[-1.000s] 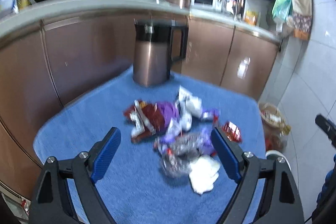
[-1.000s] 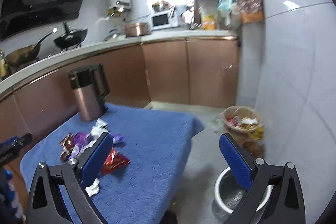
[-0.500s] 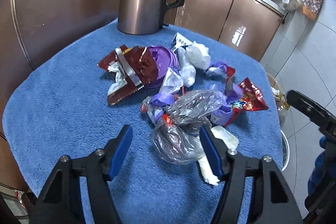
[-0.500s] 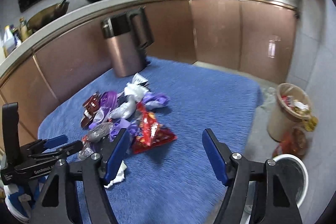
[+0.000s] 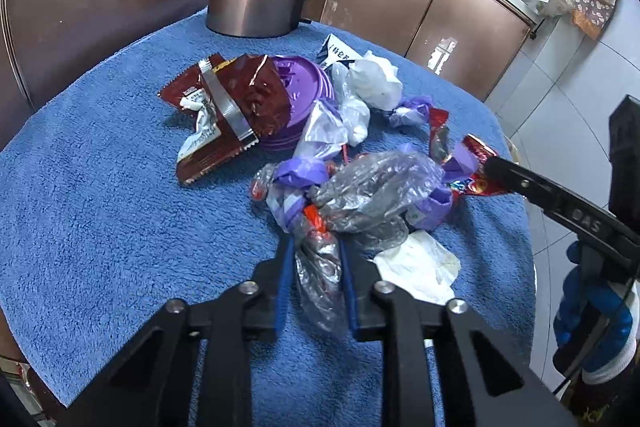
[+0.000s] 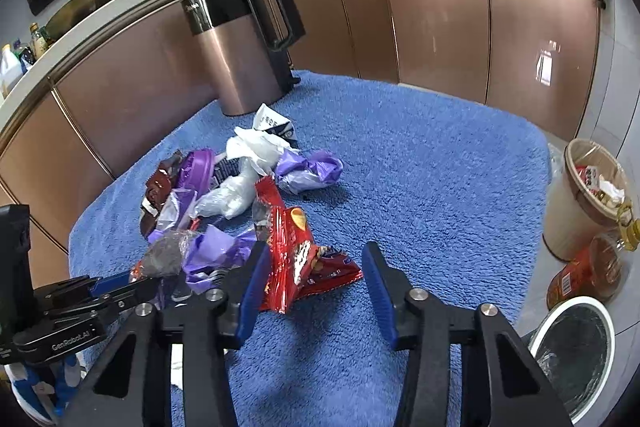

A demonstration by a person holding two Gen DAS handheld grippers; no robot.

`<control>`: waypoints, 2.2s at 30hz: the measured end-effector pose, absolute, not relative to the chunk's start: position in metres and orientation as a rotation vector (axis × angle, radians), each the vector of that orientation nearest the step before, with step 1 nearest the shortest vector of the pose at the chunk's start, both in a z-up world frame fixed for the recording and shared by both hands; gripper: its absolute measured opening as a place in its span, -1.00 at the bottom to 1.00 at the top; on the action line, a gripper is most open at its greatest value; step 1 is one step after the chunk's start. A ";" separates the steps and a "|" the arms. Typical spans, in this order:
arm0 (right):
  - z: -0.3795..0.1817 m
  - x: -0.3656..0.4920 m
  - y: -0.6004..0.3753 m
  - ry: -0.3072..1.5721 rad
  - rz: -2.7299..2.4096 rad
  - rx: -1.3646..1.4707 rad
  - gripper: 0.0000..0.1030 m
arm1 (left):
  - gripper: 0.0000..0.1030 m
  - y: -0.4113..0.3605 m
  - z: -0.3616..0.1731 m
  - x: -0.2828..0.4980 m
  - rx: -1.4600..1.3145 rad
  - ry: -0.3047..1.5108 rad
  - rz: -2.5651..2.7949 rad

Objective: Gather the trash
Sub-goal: 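Grasp the clear plastic wrapper with the left tool while the right tool grasps the red chip bag, then carry both wrappers to the white bin and open both tools to drop them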

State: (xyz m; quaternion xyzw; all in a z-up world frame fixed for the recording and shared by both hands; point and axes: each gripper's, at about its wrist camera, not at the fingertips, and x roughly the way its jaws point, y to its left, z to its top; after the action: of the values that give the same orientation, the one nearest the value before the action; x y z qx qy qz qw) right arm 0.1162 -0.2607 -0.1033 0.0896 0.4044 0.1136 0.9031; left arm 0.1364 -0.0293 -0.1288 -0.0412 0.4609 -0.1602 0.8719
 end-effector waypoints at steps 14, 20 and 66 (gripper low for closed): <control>-0.074 0.081 -0.257 0.747 0.250 0.162 -0.88 | -0.80 -0.019 -0.090 0.104 -0.112 0.859 -0.339; -0.051 0.054 -0.263 0.678 0.256 0.169 -0.88 | -0.80 -0.020 -0.071 0.087 -0.109 0.818 -0.336; -0.174 -0.087 -0.563 0.781 -0.584 0.428 -0.24 | -0.08 -0.457 -0.135 0.104 0.103 1.151 -1.011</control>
State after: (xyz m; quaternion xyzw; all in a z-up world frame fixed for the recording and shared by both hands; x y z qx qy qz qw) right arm -0.0875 -0.5628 -0.1737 0.2040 0.3722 -0.2782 0.8616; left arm 0.1037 -0.4575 -0.1349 0.0465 0.5207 -0.4572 0.7195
